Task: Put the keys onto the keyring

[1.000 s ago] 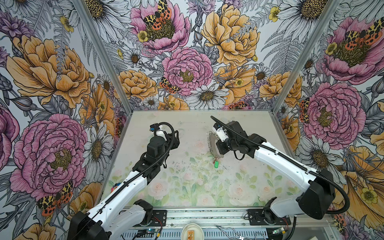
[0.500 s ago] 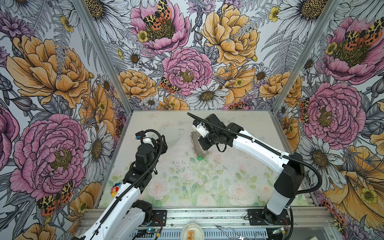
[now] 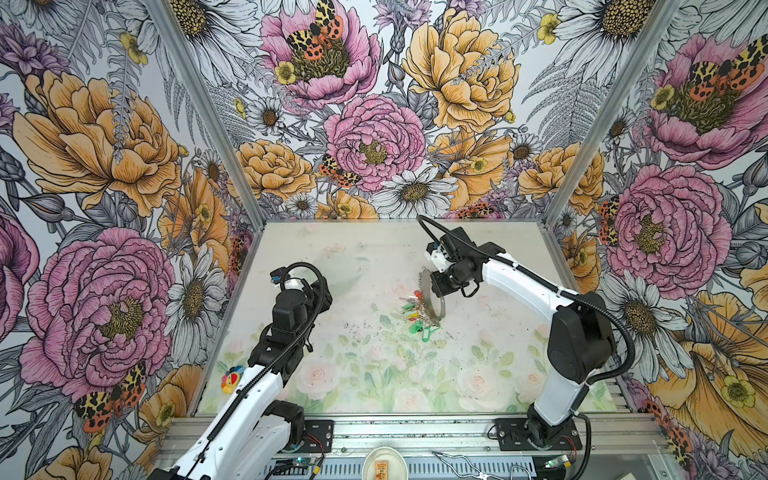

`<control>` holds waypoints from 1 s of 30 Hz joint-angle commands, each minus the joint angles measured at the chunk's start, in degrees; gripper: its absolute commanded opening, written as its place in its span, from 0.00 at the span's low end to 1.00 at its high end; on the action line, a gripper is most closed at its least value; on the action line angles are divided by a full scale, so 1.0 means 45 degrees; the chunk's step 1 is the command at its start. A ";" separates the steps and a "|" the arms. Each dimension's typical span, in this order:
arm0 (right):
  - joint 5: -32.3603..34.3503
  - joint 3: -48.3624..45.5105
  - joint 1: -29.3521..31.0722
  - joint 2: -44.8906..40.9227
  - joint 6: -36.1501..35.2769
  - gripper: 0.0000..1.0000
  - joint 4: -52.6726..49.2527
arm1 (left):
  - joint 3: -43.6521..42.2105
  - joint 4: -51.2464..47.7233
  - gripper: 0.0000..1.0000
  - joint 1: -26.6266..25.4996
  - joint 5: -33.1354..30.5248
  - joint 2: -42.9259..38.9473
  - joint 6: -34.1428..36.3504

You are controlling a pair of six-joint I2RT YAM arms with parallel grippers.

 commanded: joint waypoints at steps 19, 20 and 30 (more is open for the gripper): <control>0.2937 -0.4418 -0.2853 -0.3357 0.1442 0.31 0.1312 | 0.0189 0.0403 0.67 0.0113 0.0363 0.1074 0.0329; 0.3525 -0.4568 -0.2890 -0.3781 0.1461 0.35 0.1293 | 0.0290 0.0314 0.68 0.0105 0.0240 0.1217 0.0434; 0.7657 -0.4923 -0.3160 -0.6658 0.1092 0.54 0.2163 | 0.1067 0.0160 0.99 0.0083 -0.3402 0.2509 0.2343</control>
